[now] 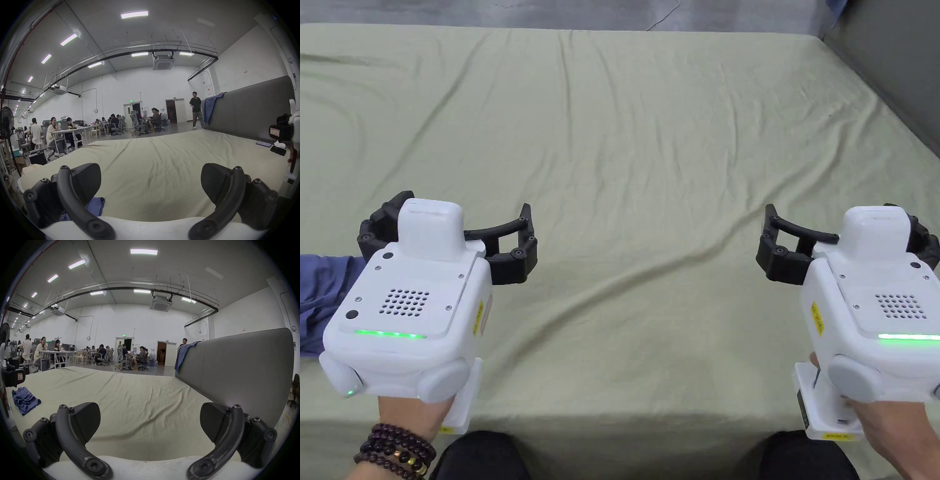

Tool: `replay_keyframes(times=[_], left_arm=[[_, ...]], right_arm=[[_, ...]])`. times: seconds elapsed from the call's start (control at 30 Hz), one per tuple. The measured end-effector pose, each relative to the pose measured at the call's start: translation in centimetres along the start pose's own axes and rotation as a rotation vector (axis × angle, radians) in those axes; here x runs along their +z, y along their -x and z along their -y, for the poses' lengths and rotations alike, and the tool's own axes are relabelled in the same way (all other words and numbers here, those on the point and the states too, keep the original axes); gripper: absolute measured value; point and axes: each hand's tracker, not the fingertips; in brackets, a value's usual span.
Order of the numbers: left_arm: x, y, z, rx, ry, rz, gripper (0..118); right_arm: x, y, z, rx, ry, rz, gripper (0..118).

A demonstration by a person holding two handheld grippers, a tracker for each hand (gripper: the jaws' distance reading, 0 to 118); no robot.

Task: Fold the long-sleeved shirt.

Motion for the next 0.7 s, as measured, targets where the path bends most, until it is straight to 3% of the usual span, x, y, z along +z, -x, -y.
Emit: replay_keyframes(times=[0.7], left_arm=[[0.19,-0.15,-0.06,-0.007,-0.003,-0.003,118]], right_arm=[[0.35,0.30,-0.13,0.012,-0.008,-0.007,118]])
